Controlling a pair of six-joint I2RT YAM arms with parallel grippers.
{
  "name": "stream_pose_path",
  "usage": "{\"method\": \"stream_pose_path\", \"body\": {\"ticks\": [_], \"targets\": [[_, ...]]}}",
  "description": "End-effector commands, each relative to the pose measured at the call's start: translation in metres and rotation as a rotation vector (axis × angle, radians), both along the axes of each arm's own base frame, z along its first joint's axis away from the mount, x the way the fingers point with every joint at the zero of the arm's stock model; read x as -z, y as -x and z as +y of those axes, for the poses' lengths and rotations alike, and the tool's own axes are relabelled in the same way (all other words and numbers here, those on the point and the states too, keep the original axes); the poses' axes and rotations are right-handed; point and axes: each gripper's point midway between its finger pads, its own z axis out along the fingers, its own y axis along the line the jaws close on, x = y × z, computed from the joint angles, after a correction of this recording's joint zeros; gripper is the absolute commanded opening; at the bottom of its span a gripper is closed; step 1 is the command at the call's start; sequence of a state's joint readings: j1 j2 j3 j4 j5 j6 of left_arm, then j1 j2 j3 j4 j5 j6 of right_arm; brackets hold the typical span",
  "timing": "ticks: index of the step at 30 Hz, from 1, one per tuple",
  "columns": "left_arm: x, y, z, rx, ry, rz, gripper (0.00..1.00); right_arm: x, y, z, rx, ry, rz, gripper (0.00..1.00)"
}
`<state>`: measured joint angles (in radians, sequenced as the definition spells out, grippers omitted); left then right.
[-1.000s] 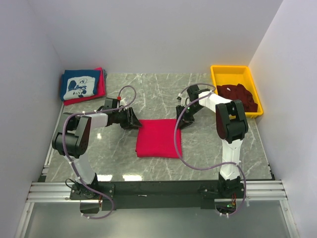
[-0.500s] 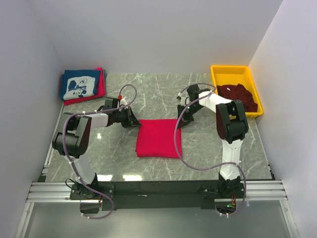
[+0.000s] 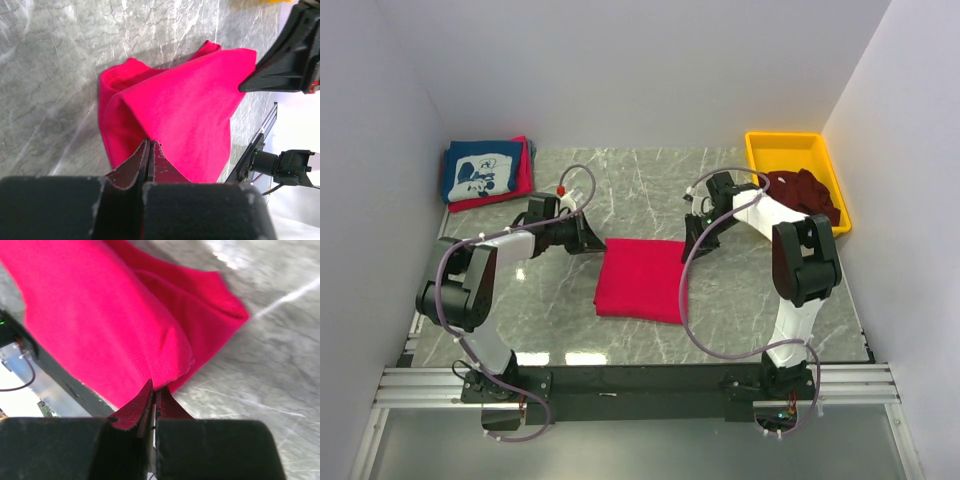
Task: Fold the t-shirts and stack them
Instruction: Fold the tshirt
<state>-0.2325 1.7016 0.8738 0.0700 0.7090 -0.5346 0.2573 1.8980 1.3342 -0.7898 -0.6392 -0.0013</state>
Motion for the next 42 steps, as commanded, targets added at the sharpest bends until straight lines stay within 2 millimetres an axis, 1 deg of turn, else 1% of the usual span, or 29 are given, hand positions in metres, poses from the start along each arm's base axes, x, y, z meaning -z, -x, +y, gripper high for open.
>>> {"method": "stream_pose_path", "body": {"ticks": [1, 9, 12, 15, 17, 18, 19, 20, 21, 22, 23, 24, 25, 26, 27, 28, 29, 30, 31, 32, 33, 34, 35, 36, 37, 38, 39, 40, 42], "targets": [[0.002, -0.010, -0.003, 0.015, -0.014, -0.051, 0.01, 0.013, -0.014, -0.015, 0.026, 0.047, -0.050, 0.00], [0.024, -0.029, -0.001, 0.014, -0.062, -0.059, 0.01, 0.041, -0.036, -0.023, 0.087, 0.108, -0.075, 0.00], [0.030, -0.035, -0.002, 0.014, -0.069, -0.062, 0.01, 0.045, -0.047, -0.025, 0.100, 0.126, -0.098, 0.00], [0.029, -0.043, -0.002, 0.012, -0.074, -0.079, 0.01, 0.046, -0.058, -0.028, 0.105, 0.141, -0.121, 0.00], [0.028, -0.046, -0.002, 0.013, -0.079, -0.092, 0.01, 0.042, -0.064, -0.027, 0.108, 0.138, -0.137, 0.00], [0.026, -0.047, -0.002, 0.013, -0.079, -0.100, 0.04, 0.039, -0.067, -0.028, 0.111, 0.136, -0.148, 0.01], [0.022, -0.050, -0.001, 0.010, -0.082, -0.116, 0.07, 0.037, -0.069, -0.028, 0.114, 0.135, -0.156, 0.15], [0.020, -0.051, 0.000, 0.009, -0.086, -0.130, 0.13, 0.029, -0.076, -0.029, 0.123, 0.127, -0.180, 0.21], [0.017, -0.053, 0.002, 0.006, -0.087, -0.141, 0.17, 0.024, -0.079, -0.029, 0.129, 0.116, -0.191, 0.26], [0.010, -0.054, 0.005, 0.010, -0.076, -0.151, 0.21, 0.015, -0.085, -0.029, 0.136, 0.103, -0.211, 0.37], [0.003, -0.054, 0.007, 0.017, -0.065, -0.161, 0.27, 0.009, -0.088, -0.029, 0.135, 0.094, -0.219, 0.43], [-0.003, -0.053, 0.009, 0.022, -0.053, -0.166, 0.35, -0.001, -0.086, -0.029, 0.128, 0.080, -0.222, 0.48], [-0.019, -0.051, 0.011, 0.040, -0.036, -0.208, 0.39, -0.011, -0.089, -0.031, 0.132, 0.069, -0.240, 0.56], [-0.029, -0.041, 0.011, 0.082, -0.002, -0.214, 0.46, -0.028, -0.087, -0.031, 0.129, 0.047, -0.270, 0.63], [-0.051, -0.031, 0.009, 0.123, 0.024, -0.268, 0.47, -0.042, -0.083, -0.025, 0.116, -0.007, -0.281, 0.65], [-0.060, -0.020, 0.004, 0.168, 0.040, -0.296, 0.46, -0.049, -0.076, -0.022, 0.107, -0.045, -0.278, 0.63], [-0.062, -0.006, 0.001, 0.197, 0.063, -0.283, 0.44, -0.059, -0.068, -0.015, 0.089, -0.096, -0.277, 0.61], [-0.069, 0.010, -0.004, 0.239, 0.103, -0.267, 0.38, -0.077, -0.059, -0.008, 0.074, -0.150, -0.288, 0.58], [-0.080, 0.022, -0.008, 0.253, 0.133, -0.257, 0.35, -0.089, -0.044, 0.006, 0.042, -0.255, -0.250, 0.51], [-0.077, 0.041, -0.017, 0.287, 0.155, -0.224, 0.27, -0.091, -0.023, 0.019, 0.022, -0.307, -0.201, 0.45], [-0.083, 0.053, -0.022, 0.312, 0.179, -0.229, 0.23, -0.093, -0.010, 0.027, 0.006, -0.349, -0.169, 0.39], [-0.084, 0.063, -0.028, 0.314, 0.204, -0.192, 0.20, -0.087, 0.017, 0.038, -0.024, -0.416, -0.087, 0.27], [-0.076, 0.082, -0.038, 0.344, 0.218, -0.146, 0.15, -0.094, 0.025, 0.048, -0.023, -0.457, -0.083, 0.23], [-0.082, 0.086, -0.045, 0.351, 0.244, -0.170, 0.12, -0.093, 0.043, 0.064, -0.064, -0.481, -0.052, 0.18], [-0.081, 0.099, -0.054, 0.353, 0.280, -0.091, 0.11, -0.082, 0.061, 0.068, -0.071, -0.485, -0.005, 0.11], [-0.072, 0.110, -0.057, 0.352, 0.295, -0.040, 0.07, -0.086, 0.070, 0.074, -0.066, -0.499, 0.015, 0.08], [-0.069, 0.117, -0.061, 0.355, 0.312, -0.009, 0.06, -0.085, 0.081, 0.087, -0.110, -0.515, -0.005, 0.06], [-0.068, 0.124, -0.069, 0.369, 0.338, 0.024, 0.04, -0.075, 0.094, 0.088, -0.112, -0.512, 0.029, 0.02], [-0.050, 0.134, -0.072, 0.370, 0.331, 0.085, 0.03, -0.066, 0.107, 0.099, -0.134, -0.510, 0.050, 0.01]]}}
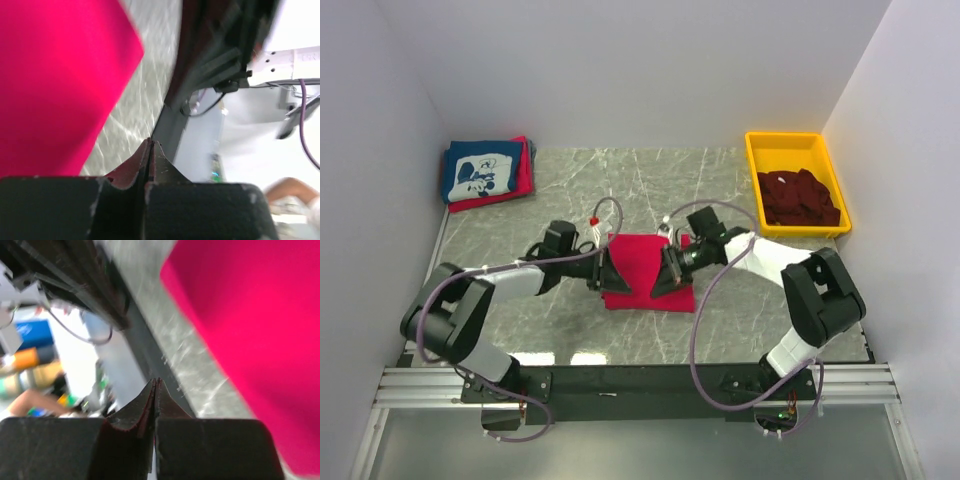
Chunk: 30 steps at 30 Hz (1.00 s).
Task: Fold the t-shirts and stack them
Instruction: Fold the tshirt
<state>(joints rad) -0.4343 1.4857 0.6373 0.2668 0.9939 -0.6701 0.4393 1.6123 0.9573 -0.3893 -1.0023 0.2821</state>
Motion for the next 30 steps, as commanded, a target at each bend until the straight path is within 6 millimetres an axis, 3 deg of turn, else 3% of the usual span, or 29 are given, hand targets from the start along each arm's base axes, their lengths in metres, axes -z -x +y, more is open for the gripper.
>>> {"method": "stream_pose_path", "body": {"ticks": [1, 7, 10, 11, 15, 16, 17, 19, 21, 23, 24, 28, 29, 30], "targets": [[0.002, 0.011, -0.012, 0.018, 0.055, 0.086, 0.02, -0.005, 0.016, 0.018, -0.019, -0.082, 0.033, 0.00], [0.056, -0.008, -0.014, -0.015, -0.044, 0.143, 0.01, 0.051, -0.005, 0.011, 0.021, 0.013, 0.091, 0.00], [0.101, -0.017, -0.007, -0.035, -0.181, 0.147, 0.01, 0.091, -0.009, -0.007, 0.056, 0.128, 0.091, 0.00], [0.124, -0.014, 0.001, -0.047, -0.255, 0.193, 0.01, 0.105, -0.009, -0.016, 0.073, 0.169, 0.116, 0.00], [0.140, -0.018, 0.009, -0.030, -0.277, 0.211, 0.01, 0.130, -0.015, -0.037, 0.119, 0.271, 0.166, 0.00], [0.138, -0.021, 0.012, -0.035, -0.266, 0.208, 0.01, 0.126, -0.025, -0.037, 0.103, 0.275, 0.125, 0.00], [0.134, -0.021, 0.012, -0.030, -0.253, 0.205, 0.01, 0.119, -0.021, -0.038, 0.095, 0.271, 0.156, 0.00], [0.111, -0.015, 0.017, 0.019, -0.199, 0.169, 0.02, 0.104, -0.024, -0.042, 0.077, 0.241, 0.137, 0.00], [0.081, -0.013, 0.019, 0.065, -0.165, 0.065, 0.03, 0.077, -0.018, -0.050, 0.036, 0.235, 0.098, 0.00], [0.063, -0.010, 0.027, 0.116, -0.167, -0.029, 0.04, 0.039, -0.028, -0.051, 0.002, 0.176, -0.040, 0.00], [0.047, -0.014, 0.027, 0.116, -0.150, -0.092, 0.04, 0.019, -0.045, -0.052, 0.029, 0.136, -0.100, 0.00], [0.001, -0.067, 0.015, 0.042, -0.098, -0.218, 0.05, -0.027, -0.096, -0.044, 0.147, 0.038, -0.184, 0.00], [-0.007, -0.085, 0.009, 0.017, -0.079, -0.271, 0.06, -0.021, -0.111, -0.039, 0.163, 0.027, -0.196, 0.00], [0.002, -0.098, 0.006, 0.000, -0.084, -0.246, 0.06, -0.020, -0.120, -0.036, 0.175, 0.019, -0.190, 0.00]]}}
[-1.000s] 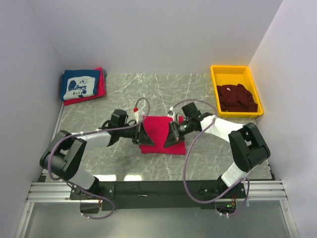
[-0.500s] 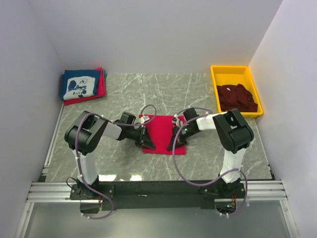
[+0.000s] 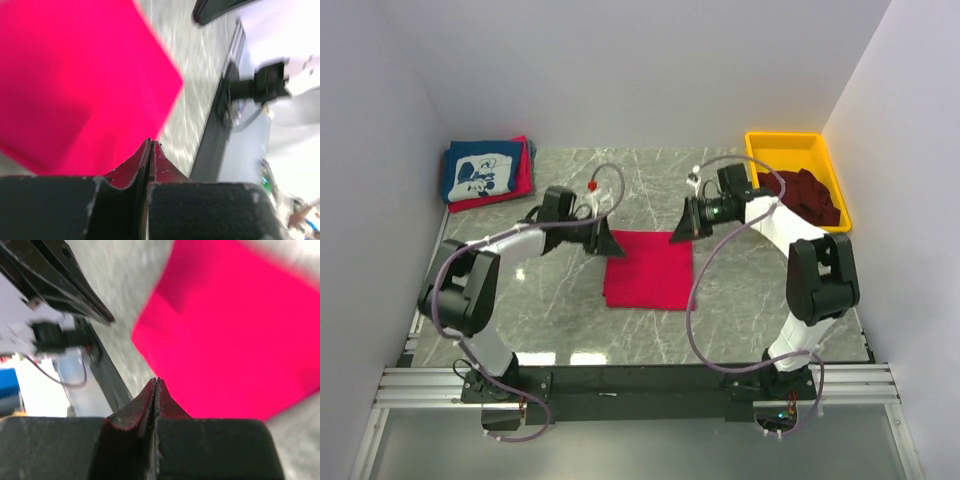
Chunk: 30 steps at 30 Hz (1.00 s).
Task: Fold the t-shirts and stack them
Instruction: Fold the tshirt
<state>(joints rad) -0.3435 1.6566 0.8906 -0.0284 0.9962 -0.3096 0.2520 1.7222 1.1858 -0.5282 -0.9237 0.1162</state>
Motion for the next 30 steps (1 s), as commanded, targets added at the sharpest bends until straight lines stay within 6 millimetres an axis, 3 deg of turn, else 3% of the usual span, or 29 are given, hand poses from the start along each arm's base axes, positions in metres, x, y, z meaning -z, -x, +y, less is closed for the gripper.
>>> {"method": "stream_pose_path", "body": {"ticks": [1, 2, 5, 6, 7, 8, 9, 10, 11, 13, 16, 19, 21, 22, 23, 24, 25, 26, 27, 28, 29, 30], "targets": [[-0.023, -0.060, -0.017, -0.052, 0.037, -0.125, 0.06, -0.005, -0.043, 0.013, 0.051, -0.061, -0.008, 0.00], [-0.009, -0.077, -0.020, -0.081, 0.022, -0.121, 0.06, -0.004, -0.054, 0.017, 0.058, -0.075, -0.018, 0.00], [-0.007, -0.113, -0.029, -0.131, 0.033, -0.127, 0.06, 0.013, -0.082, 0.023, 0.082, -0.085, 0.009, 0.00], [0.013, -0.122, -0.031, -0.151, 0.016, -0.075, 0.06, 0.016, -0.092, 0.024, 0.088, -0.083, 0.002, 0.00], [0.013, -0.135, -0.031, -0.173, 0.020, -0.077, 0.06, 0.036, -0.098, 0.022, 0.103, -0.070, 0.046, 0.00], [0.035, -0.140, -0.030, -0.188, 0.008, -0.025, 0.06, 0.045, -0.106, 0.018, 0.122, -0.071, 0.057, 0.00], [0.042, -0.147, -0.028, -0.222, 0.006, 0.012, 0.06, 0.051, -0.114, 0.016, 0.142, -0.070, 0.074, 0.00], [0.047, -0.157, -0.022, -0.254, 0.005, 0.029, 0.06, 0.074, -0.119, 0.011, 0.169, -0.040, 0.107, 0.00], [0.064, -0.161, -0.017, -0.276, -0.005, 0.074, 0.06, 0.084, -0.125, 0.000, 0.203, -0.024, 0.124, 0.00], [0.075, -0.172, -0.005, -0.320, -0.014, 0.116, 0.06, 0.101, -0.134, -0.011, 0.247, -0.007, 0.160, 0.00], [0.093, -0.182, 0.016, -0.370, -0.038, 0.165, 0.06, 0.109, -0.145, -0.028, 0.299, -0.003, 0.190, 0.00], [0.088, -0.185, 0.030, -0.387, -0.034, 0.154, 0.07, 0.097, -0.156, -0.033, 0.296, 0.002, 0.134, 0.00], [0.070, -0.190, 0.040, -0.393, -0.018, 0.105, 0.12, 0.084, -0.171, -0.037, 0.291, 0.010, 0.066, 0.00], [0.061, -0.188, 0.043, -0.386, -0.003, 0.097, 0.21, 0.076, -0.177, -0.038, 0.288, 0.011, 0.036, 0.01], [0.041, -0.189, 0.048, -0.391, 0.013, 0.060, 0.27, 0.068, -0.181, -0.039, 0.284, 0.020, 0.015, 0.10], [0.034, -0.187, 0.056, -0.402, 0.017, 0.052, 0.32, 0.052, -0.196, -0.041, 0.275, 0.045, -0.074, 0.18], [0.007, -0.186, 0.061, -0.412, 0.027, 0.005, 0.39, 0.032, -0.196, -0.041, 0.268, 0.059, -0.117, 0.27], [-0.005, -0.184, 0.066, -0.417, 0.030, -0.022, 0.43, 0.017, -0.199, -0.042, 0.264, 0.070, -0.165, 0.39], [-0.015, -0.178, 0.070, -0.415, 0.027, -0.052, 0.46, 0.005, -0.198, -0.041, 0.252, 0.080, -0.208, 0.43], [-0.016, -0.170, 0.078, -0.431, 0.015, -0.050, 0.53, -0.024, -0.194, -0.041, 0.254, 0.086, -0.277, 0.50], [-0.038, -0.163, 0.085, -0.455, 0.007, -0.088, 0.56, -0.034, -0.184, -0.032, 0.229, 0.101, -0.303, 0.56], [-0.034, -0.150, 0.095, -0.479, 0.001, -0.060, 0.59, -0.034, -0.172, -0.028, 0.197, 0.133, -0.329, 0.57]]}}
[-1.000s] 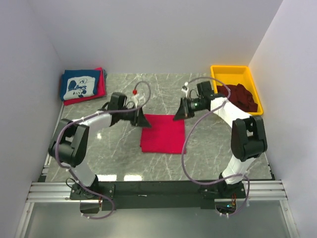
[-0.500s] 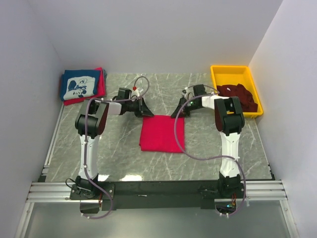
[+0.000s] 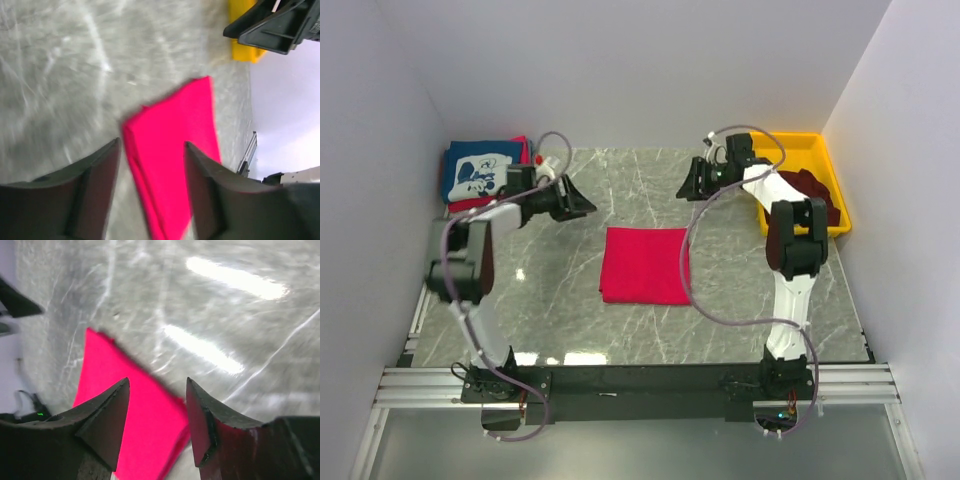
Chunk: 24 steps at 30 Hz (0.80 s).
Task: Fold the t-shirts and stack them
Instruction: Fold the tshirt, then neatly place the folded tshirt to the corner
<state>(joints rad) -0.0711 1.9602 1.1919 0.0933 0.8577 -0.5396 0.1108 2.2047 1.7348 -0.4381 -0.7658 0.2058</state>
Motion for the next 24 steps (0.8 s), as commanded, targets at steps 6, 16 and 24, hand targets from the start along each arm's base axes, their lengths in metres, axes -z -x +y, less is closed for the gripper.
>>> {"method": "stream_pose_path", "body": {"ticks": [6, 16, 24], "targets": [[-0.084, 0.048, 0.079, -0.167, -0.089, -0.165, 0.91, -0.089, 0.116, 0.079, -0.308, 0.374, -0.422, 0.57], [-0.071, 0.098, 0.123, -0.286, -0.144, -0.012, 1.00, -0.037, 0.248, 0.174, -0.664, 0.636, -0.562, 0.50], [-0.051, 0.112, 0.127, -0.347, -0.160, 0.072, 0.99, 0.002, 0.274, 0.208, -0.761, 0.706, -0.537, 0.46]]}}
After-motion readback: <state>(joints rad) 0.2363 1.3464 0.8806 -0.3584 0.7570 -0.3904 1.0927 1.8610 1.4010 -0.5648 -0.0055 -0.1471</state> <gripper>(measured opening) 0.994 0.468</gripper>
